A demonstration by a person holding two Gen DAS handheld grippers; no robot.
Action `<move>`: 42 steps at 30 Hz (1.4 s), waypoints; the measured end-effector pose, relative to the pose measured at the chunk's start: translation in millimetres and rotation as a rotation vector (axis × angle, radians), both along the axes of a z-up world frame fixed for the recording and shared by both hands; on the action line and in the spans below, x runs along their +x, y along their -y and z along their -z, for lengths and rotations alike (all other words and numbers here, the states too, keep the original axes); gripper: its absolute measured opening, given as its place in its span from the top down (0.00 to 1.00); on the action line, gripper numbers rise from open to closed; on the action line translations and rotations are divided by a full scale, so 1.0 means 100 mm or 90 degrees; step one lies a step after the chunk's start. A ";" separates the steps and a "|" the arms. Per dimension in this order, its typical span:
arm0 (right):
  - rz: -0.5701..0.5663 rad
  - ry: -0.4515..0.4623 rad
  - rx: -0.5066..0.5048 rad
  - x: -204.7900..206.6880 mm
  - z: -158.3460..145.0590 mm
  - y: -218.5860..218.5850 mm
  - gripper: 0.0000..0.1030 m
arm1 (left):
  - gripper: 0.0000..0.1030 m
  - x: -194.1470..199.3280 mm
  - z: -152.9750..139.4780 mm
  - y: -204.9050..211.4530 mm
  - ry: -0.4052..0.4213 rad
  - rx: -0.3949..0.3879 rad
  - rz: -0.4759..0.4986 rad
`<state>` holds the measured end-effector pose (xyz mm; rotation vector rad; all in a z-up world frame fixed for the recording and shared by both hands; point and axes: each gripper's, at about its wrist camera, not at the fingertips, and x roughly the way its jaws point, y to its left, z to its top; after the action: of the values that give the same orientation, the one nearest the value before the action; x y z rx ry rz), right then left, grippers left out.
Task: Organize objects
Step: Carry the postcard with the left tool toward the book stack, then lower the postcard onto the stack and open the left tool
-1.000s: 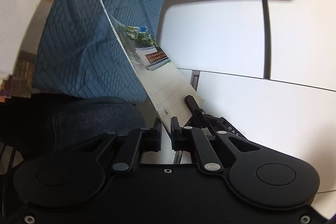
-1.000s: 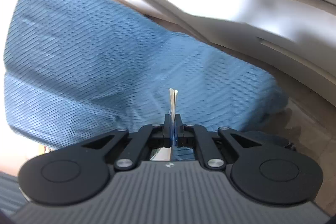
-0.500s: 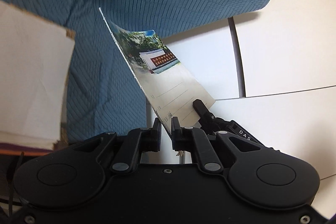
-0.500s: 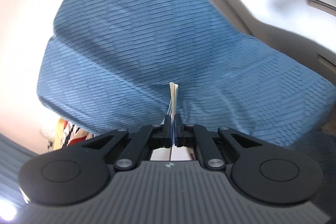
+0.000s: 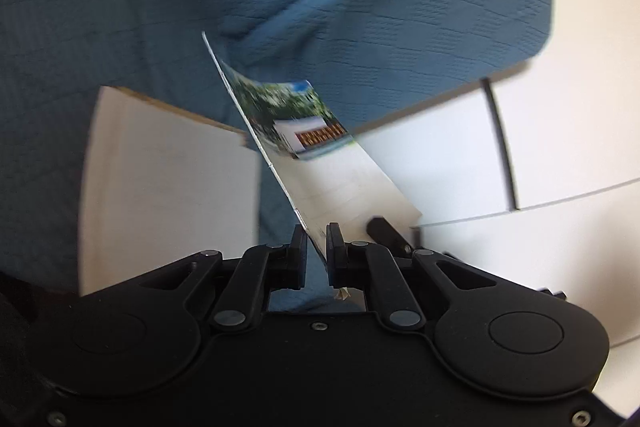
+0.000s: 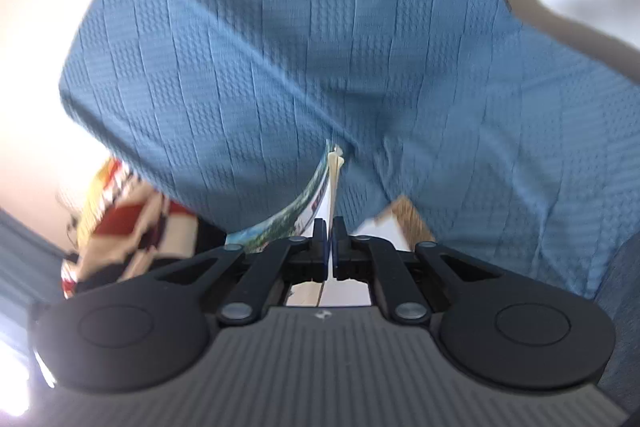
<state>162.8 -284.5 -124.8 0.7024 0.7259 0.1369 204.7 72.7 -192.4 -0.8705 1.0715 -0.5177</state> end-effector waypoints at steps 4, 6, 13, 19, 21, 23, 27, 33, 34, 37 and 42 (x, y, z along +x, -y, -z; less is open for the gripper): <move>-0.020 -0.027 -0.027 -0.01 0.33 -0.20 0.95 | 0.92 -0.02 0.30 -0.14 -0.017 0.021 -0.020; -0.030 -0.041 -0.041 -0.05 0.48 -0.28 0.95 | 0.92 -0.06 0.40 -0.16 -0.023 0.047 -0.029; -0.062 -0.079 -0.085 -0.20 0.81 -0.49 0.94 | 0.95 -0.20 0.62 -0.14 -0.063 0.125 -0.054; -0.073 -0.139 -0.101 -0.20 1.05 -0.55 0.94 | 0.94 -0.21 0.76 -0.06 -0.088 0.221 -0.043; -0.075 -0.137 -0.097 -0.20 1.07 -0.54 0.92 | 0.93 -0.21 0.75 -0.06 -0.084 0.229 -0.043; -0.077 -0.146 -0.095 -0.20 1.04 -0.53 0.90 | 0.91 -0.19 0.70 -0.06 -0.082 0.236 -0.040; -0.088 -0.185 -0.117 -0.18 0.95 -0.53 0.75 | 0.54 -0.18 0.54 -0.03 -0.061 0.272 -0.029; -0.114 -0.211 -0.138 -0.30 0.78 -0.48 0.68 | 0.50 -0.21 0.28 0.00 -0.032 0.301 -0.023; -0.114 -0.203 -0.145 -0.33 0.73 -0.47 0.68 | 0.50 -0.25 0.23 0.00 -0.022 0.306 -0.025; -0.113 -0.170 -0.154 -0.38 0.53 -0.43 0.68 | 0.47 -0.36 0.01 0.01 0.014 0.322 -0.028; -0.117 -0.092 -0.180 -0.43 0.04 -0.46 0.68 | 0.39 -0.54 -0.43 0.04 0.098 0.363 -0.038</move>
<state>120.1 -238.3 -128.7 0.3777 0.9270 0.1486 150.9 68.2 -149.4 -0.3524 0.9767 -0.2035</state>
